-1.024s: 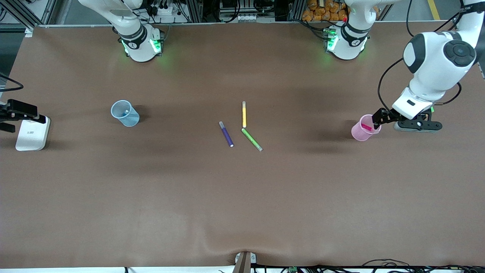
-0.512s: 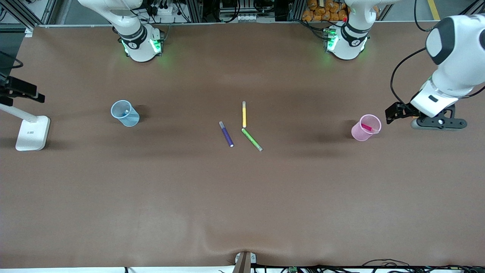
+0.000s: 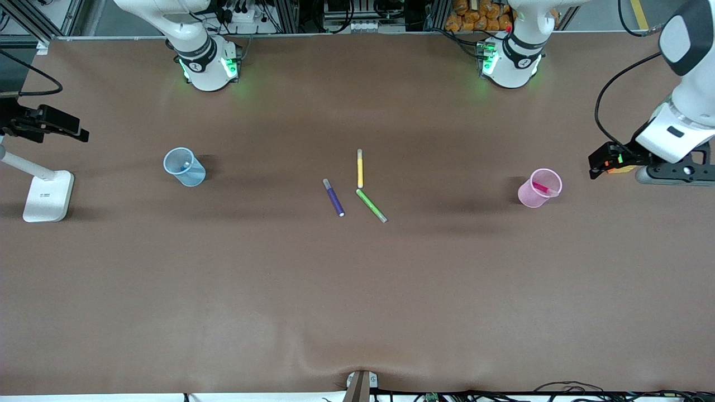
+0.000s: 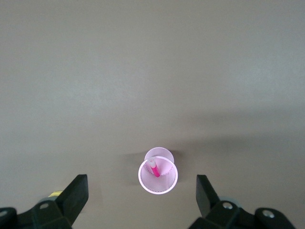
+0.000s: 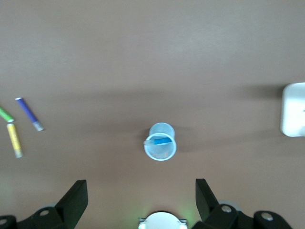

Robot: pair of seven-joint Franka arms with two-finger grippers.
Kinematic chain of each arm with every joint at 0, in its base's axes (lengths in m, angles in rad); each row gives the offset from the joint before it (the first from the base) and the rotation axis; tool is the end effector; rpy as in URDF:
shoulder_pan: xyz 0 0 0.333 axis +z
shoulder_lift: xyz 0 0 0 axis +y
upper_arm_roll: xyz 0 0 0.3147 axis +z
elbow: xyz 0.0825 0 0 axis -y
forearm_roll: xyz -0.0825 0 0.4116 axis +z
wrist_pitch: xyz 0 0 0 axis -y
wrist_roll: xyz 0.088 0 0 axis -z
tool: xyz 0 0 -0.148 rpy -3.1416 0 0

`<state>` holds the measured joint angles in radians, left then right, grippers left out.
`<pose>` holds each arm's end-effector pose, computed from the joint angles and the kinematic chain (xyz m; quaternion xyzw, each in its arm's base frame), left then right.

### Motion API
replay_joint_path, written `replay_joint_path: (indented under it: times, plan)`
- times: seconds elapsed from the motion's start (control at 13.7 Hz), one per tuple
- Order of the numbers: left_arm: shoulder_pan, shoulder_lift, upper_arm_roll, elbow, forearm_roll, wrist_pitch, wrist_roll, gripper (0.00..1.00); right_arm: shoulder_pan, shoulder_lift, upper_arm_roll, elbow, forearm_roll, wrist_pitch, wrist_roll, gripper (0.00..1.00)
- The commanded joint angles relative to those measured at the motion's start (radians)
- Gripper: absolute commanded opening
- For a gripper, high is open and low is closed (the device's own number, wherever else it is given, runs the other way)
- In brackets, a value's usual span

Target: Place pink and blue markers in matching cups

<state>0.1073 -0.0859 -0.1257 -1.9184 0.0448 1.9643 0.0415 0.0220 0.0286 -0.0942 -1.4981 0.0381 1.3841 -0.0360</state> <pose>0.5809 -0.0075 0.4914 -0.9968 0.0372 -0.0651 0.0273 0.5641 -0.0339 0.5869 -0.9972 0.0159 0.0701 0.0214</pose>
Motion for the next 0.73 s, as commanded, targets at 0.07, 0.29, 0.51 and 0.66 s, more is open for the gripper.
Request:
replay_joint_path:
  times: [0.07,0.29,0.51,0.66]
  plan:
    - [0.005,0.009,0.000,0.091,-0.003,-0.102,0.006,1.00,0.050,-0.010,0.007,0.019,-0.110,0.010,0.030,1.00]
    - [0.006,-0.018,0.000,0.104,-0.057,-0.156,0.003,1.00,0.043,-0.030,0.004,0.013,-0.062,-0.005,0.018,1.00]
    - [0.012,-0.028,0.011,0.165,-0.092,-0.258,-0.024,1.00,0.035,-0.067,0.001,-0.028,-0.047,0.010,0.016,1.00]
    - [0.012,-0.029,0.011,0.199,-0.091,-0.314,-0.041,1.00,0.033,-0.075,0.001,-0.042,-0.049,0.022,0.030,1.00]
